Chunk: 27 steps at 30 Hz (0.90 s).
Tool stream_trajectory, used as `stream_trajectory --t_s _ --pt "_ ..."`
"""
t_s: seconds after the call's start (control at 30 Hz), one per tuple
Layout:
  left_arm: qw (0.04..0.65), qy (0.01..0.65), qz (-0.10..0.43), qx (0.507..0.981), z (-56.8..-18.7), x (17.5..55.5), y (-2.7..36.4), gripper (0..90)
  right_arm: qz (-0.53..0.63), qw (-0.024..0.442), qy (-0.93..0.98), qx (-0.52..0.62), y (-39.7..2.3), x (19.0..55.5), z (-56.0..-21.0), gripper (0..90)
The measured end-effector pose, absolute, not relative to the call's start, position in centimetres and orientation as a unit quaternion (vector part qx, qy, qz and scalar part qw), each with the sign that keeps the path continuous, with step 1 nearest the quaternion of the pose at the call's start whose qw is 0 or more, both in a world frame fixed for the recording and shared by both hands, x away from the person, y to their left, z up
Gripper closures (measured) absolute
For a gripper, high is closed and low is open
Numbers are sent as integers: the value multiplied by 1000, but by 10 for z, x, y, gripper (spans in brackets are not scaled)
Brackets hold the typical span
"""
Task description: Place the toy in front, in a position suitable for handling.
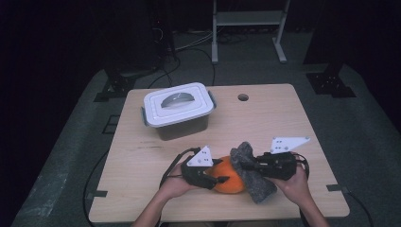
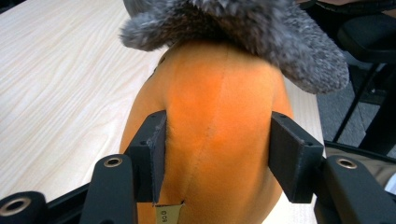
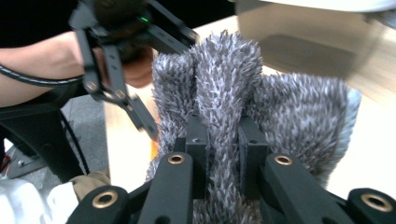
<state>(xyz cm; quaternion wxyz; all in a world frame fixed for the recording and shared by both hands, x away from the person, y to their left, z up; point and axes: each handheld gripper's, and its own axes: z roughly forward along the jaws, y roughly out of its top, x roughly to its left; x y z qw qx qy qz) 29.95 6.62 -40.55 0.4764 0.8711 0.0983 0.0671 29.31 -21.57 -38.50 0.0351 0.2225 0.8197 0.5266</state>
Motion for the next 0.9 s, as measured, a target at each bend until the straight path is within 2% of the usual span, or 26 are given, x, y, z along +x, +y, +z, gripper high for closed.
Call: stream_trajectory --t_s 0.1,0.2,0.3,0.37,0.4,0.5,0.57,0.63,0.9 --pt "476 102 67 871 -406 300 65 423 522 35 817 242 -227 298 -391 777" --pt "470 94 67 875 -408 297 59 325 518 40 819 241 -226 295 -388 777" --pt "467 92 68 877 -409 299 60 149 510 44 827 232 -220 294 -386 777" --pt "458 98 61 882 -412 303 60 82 509 43 828 232 -220 295 -388 777" --pt "455 97 54 883 -416 304 60 80 507 43 828 234 -220 295 -388 777" --pt "457 93 52 883 -419 304 61 107 506 46 828 239 -223 297 -389 777" --pt "456 90 72 882 -415 301 62 315 509 46 824 243 -225 297 -389 777" --pt "455 89 77 883 -411 299 61 372 511 57 823 241 -223 294 -384 777" --pt "437 80 120 888 -404 287 49 410 520 68 828 198 -199 279 -365 779"
